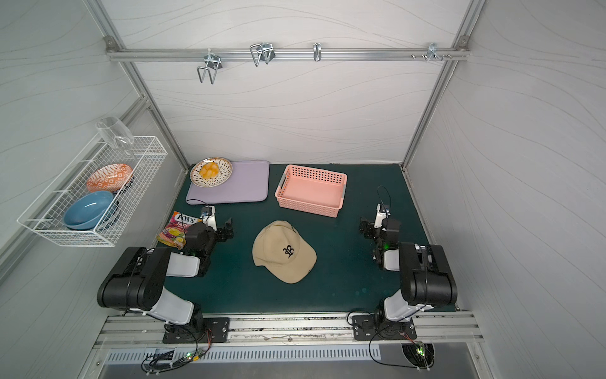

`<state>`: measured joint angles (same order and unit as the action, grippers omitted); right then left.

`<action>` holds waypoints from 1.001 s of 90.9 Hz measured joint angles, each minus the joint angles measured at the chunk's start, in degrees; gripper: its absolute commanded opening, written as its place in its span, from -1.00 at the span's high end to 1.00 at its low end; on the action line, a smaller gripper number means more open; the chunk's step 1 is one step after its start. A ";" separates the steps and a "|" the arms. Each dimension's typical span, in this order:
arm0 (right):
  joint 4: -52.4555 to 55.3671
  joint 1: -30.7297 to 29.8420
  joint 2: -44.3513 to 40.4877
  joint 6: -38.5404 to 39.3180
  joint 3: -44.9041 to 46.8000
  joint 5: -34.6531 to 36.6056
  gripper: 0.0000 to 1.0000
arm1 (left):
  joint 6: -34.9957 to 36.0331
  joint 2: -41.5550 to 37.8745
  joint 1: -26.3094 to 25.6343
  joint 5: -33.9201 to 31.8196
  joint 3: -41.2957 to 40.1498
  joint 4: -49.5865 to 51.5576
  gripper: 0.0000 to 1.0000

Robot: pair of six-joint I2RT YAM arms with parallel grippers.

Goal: Turn the baseball cap inside out
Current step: Reset both arms

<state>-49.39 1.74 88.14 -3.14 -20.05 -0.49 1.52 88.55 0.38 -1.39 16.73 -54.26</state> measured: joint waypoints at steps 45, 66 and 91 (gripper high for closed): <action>4.50 -1.20 0.11 -0.02 -4.44 3.78 -0.98 | -0.07 0.07 0.00 -0.09 5.77 6.36 -0.99; 4.92 -1.42 0.11 0.00 -4.44 4.57 -0.98 | -0.07 0.07 0.00 -0.09 5.77 7.02 -0.99; 4.92 -1.51 0.11 0.00 -4.44 4.66 -0.98 | -0.07 0.07 0.02 -0.09 5.77 7.37 -0.99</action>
<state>-44.47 0.23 88.25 -3.14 -24.49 4.16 1.45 88.62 0.40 -1.48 22.50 -46.89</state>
